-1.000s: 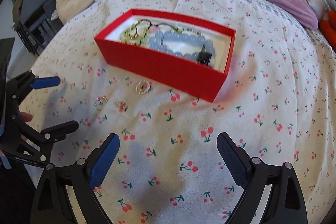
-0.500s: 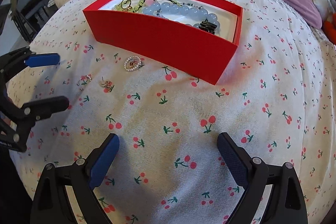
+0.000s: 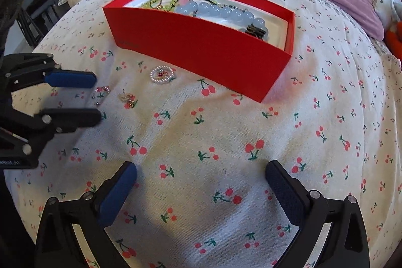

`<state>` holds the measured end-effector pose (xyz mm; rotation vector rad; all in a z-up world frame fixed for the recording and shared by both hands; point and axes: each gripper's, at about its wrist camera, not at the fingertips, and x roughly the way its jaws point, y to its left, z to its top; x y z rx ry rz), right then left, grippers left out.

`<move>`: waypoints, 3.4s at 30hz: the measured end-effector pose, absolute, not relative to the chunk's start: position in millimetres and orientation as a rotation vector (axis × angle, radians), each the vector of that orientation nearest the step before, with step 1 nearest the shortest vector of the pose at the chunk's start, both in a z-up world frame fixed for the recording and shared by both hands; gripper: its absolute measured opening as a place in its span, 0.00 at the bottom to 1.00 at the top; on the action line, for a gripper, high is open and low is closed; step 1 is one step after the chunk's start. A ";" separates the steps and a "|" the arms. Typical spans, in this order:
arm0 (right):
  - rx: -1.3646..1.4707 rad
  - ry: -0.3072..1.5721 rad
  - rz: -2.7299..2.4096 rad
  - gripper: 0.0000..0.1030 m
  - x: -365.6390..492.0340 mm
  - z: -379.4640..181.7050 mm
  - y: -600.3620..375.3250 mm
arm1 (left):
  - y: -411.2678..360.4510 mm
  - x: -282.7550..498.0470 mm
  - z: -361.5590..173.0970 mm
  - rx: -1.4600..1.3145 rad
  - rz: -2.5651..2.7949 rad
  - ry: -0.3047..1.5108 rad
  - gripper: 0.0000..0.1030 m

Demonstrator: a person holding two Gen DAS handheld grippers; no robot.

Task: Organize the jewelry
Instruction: 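Close the left tool on a silver ring while the right grasps a gold earring, then carry the ring and earring into the red box and open both tools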

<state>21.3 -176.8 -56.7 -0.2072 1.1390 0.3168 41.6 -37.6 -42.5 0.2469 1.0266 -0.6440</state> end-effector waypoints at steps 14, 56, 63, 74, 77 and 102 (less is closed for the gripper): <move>-0.157 1.085 0.407 0.74 33.2 -41.4 -154.3 | -39.4 41.6 -46.6 0.258 -0.638 1.025 0.17; -0.131 1.063 0.517 0.08 55.7 -36.3 -107.8 | 1.5 43.3 -27.2 0.225 -0.548 1.022 0.01; -0.127 1.068 0.512 0.08 51.9 -33.8 -112.7 | -0.4 35.7 -27.6 0.227 -0.600 1.011 0.52; -0.134 1.082 0.519 0.09 49.6 -35.7 -113.5 | -18.9 39.5 -47.7 0.295 -0.588 1.039 0.29; -0.132 1.083 0.516 0.09 49.6 -35.1 -116.3 | -15.7 40.4 -47.6 0.279 -0.583 1.047 0.20; -0.035 0.963 0.459 0.09 58.5 18.6 -151.8 | -8.5 57.2 12.6 0.235 -0.545 0.923 0.20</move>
